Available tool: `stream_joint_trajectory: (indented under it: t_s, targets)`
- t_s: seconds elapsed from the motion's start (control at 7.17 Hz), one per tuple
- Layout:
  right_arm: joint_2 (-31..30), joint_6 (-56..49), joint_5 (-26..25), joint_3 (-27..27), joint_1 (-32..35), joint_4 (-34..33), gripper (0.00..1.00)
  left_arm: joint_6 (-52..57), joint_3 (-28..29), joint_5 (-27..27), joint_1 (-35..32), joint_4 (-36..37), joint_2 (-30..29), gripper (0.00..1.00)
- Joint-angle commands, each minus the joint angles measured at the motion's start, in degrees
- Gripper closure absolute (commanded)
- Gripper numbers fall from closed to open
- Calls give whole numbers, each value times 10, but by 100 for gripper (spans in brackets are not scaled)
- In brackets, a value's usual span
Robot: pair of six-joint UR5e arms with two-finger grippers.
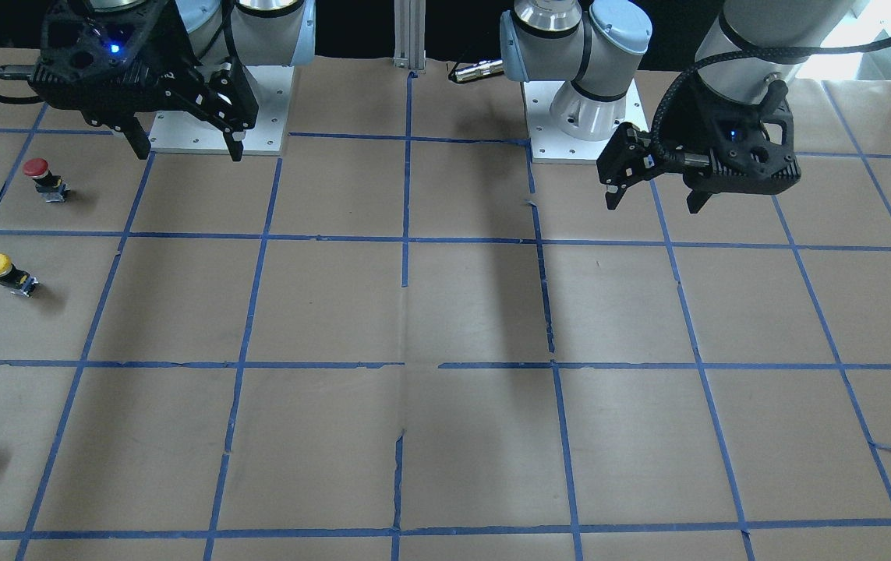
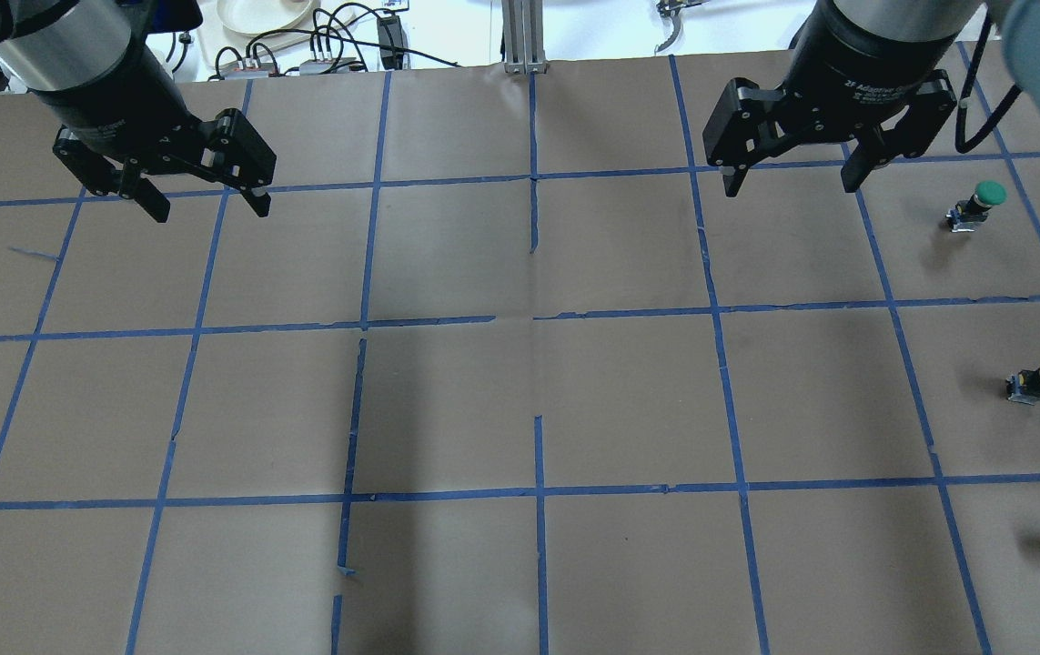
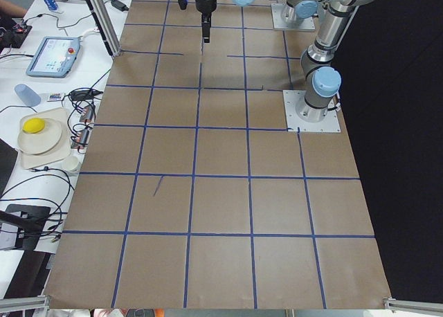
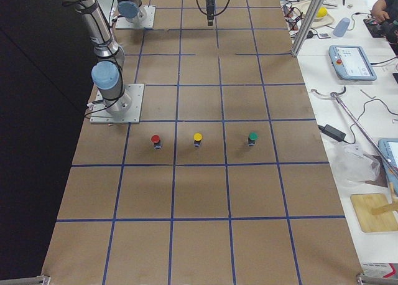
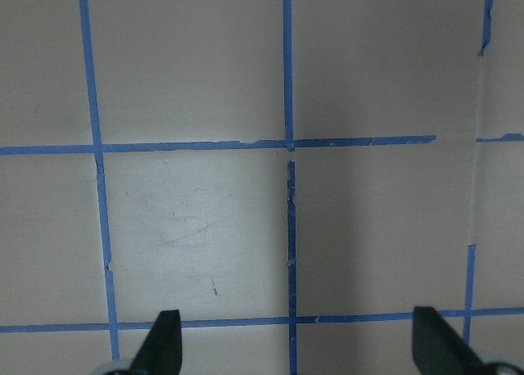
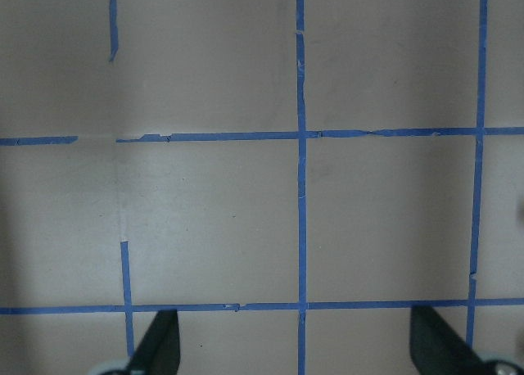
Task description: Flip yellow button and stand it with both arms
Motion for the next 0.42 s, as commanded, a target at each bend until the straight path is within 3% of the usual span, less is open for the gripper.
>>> stream_joint_trajectory:
  t_s: [0.0, 0.28]
  targets:
    - [-1, -2, 0, 1, 0, -2, 1, -6, -1, 1, 0, 0, 0, 0]
    - [-2, -2, 0, 1, 0, -2, 1, -6, -4, 2, -1, -1, 4, 0]
